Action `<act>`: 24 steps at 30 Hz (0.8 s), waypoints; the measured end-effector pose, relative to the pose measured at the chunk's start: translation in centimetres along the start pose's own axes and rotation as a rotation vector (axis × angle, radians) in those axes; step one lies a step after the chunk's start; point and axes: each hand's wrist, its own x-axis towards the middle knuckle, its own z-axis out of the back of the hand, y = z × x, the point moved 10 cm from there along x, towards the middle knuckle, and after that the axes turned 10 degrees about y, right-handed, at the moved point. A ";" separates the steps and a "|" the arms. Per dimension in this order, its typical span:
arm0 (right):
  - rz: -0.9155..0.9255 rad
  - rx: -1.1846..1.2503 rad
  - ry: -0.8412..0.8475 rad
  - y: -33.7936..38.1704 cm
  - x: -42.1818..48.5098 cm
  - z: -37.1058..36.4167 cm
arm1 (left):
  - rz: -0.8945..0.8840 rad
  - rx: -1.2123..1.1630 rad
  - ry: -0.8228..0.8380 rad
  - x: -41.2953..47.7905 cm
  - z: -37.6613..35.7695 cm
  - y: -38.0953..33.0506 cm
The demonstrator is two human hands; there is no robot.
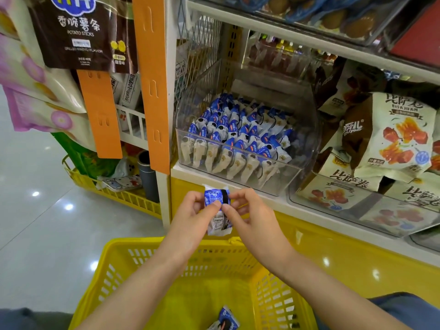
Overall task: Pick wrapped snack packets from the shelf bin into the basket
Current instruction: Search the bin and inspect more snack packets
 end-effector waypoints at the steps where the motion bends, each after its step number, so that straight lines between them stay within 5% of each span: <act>1: -0.003 -0.009 0.000 -0.1 0.0 0.1 | -0.001 -0.003 0.001 -0.1 -0.1 0.0; 6: -0.029 0.159 0.002 -0.2 -0.1 0.1 | -0.043 -0.011 -0.010 -0.4 0.0 -0.5; 13: -0.201 0.457 0.221 -1.1 0.1 -2.8 | -0.179 -0.004 -0.053 -0.5 0.5 -1.8; 18: -0.366 0.632 0.100 -3.6 -0.2 -2.5 | -0.240 0.373 -0.163 -0.2 1.7 -2.4; 24: -0.357 0.725 0.092 -3.5 -0.3 -2.5 | -0.338 0.630 -0.026 -0.7 -1.2 -2.1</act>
